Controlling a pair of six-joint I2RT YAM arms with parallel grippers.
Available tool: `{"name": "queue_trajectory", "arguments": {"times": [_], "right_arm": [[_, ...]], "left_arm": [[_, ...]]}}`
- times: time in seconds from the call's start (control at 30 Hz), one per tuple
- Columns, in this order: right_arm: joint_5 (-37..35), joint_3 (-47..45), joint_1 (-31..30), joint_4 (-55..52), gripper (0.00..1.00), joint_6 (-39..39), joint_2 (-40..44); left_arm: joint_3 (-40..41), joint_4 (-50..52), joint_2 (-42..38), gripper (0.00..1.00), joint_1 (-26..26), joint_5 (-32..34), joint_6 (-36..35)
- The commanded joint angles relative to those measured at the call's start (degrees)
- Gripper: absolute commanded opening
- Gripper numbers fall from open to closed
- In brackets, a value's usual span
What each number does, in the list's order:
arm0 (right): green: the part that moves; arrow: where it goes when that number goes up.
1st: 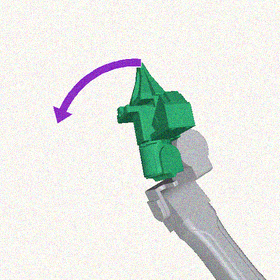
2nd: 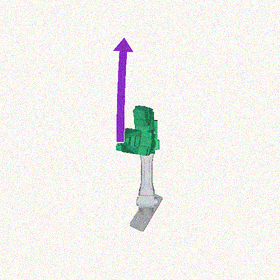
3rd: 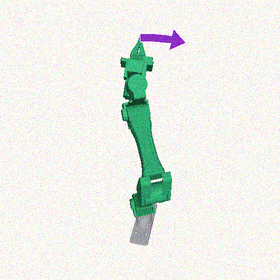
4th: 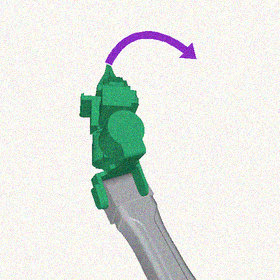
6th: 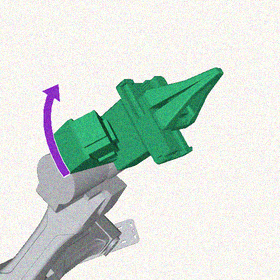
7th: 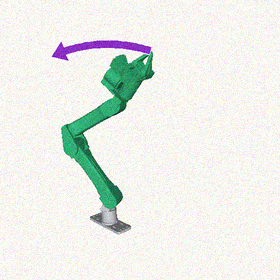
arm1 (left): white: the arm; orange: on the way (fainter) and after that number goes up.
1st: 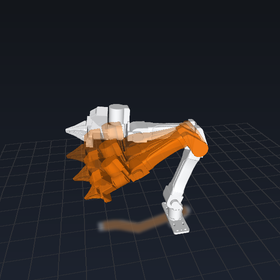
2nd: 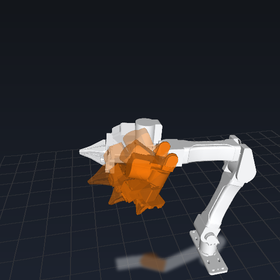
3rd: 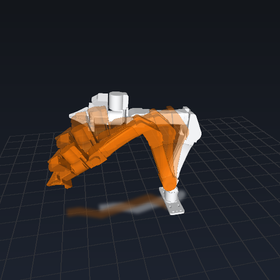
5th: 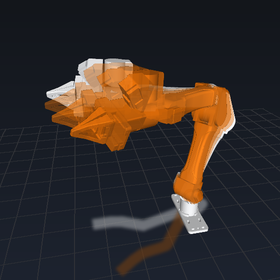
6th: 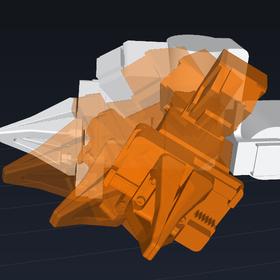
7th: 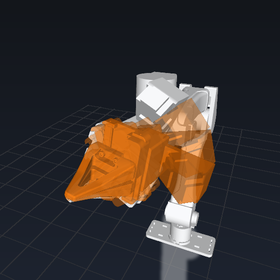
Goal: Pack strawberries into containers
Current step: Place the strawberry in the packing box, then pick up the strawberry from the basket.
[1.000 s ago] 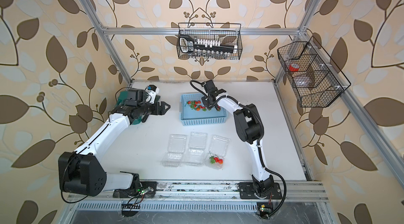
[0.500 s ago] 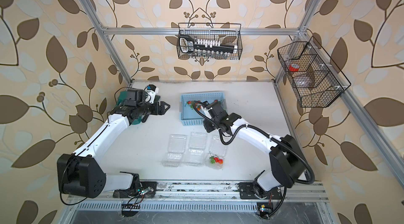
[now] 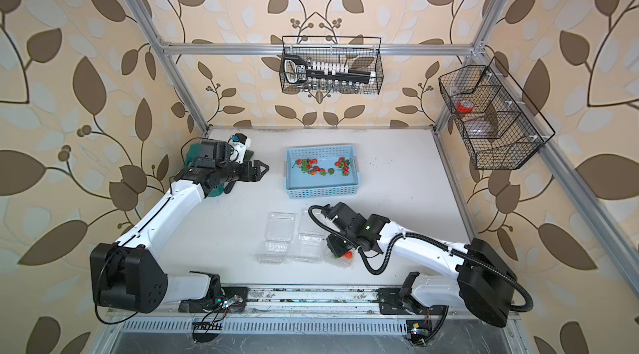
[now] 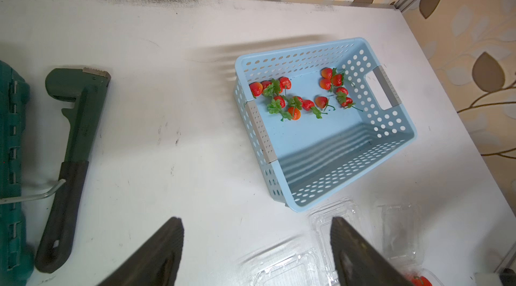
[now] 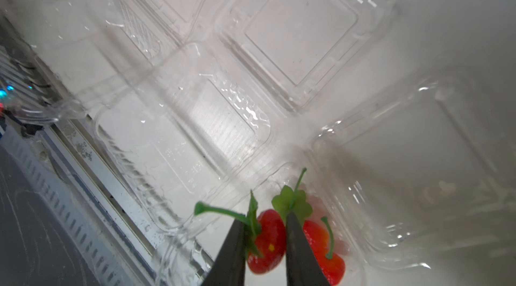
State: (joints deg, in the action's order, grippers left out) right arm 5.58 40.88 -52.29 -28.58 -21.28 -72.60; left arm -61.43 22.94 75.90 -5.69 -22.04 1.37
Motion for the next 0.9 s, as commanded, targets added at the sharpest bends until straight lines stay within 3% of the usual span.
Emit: {"name": "queue_trajectory", "arguments": {"times": [0.0,0.17,0.33,0.5,0.7,0.87], "right_arm": [[-0.96,-0.59,-2.07,-1.66,0.22,-2.51,-1.91],[-1.26,-1.66,-2.91,-1.39,0.23,-3.63,-2.46],[-2.88,-1.34,-3.12,-2.79,0.37,-4.39,-2.03],[-7.27,1.29,-2.52,-5.57,0.38,-4.41,-0.29],[-10.05,7.8,5.32,-6.45,0.37,-1.18,2.41],[-6.35,13.6,14.89,-0.75,0.38,2.95,-2.02]], "left_arm": [[-1.6,0.62,-2.23,0.84,-0.46,0.07,-1.06],[-1.44,0.53,-2.77,0.84,-0.46,-0.02,-1.15],[-1.42,0.53,-2.95,0.84,-0.46,-0.19,-1.01],[-1.34,0.49,-3.22,0.84,-0.51,-0.19,-1.02],[-1.32,0.4,-3.39,0.84,-0.51,-0.37,-0.92],[-1.21,0.36,-3.4,0.84,-0.46,-0.33,-0.92]]}}
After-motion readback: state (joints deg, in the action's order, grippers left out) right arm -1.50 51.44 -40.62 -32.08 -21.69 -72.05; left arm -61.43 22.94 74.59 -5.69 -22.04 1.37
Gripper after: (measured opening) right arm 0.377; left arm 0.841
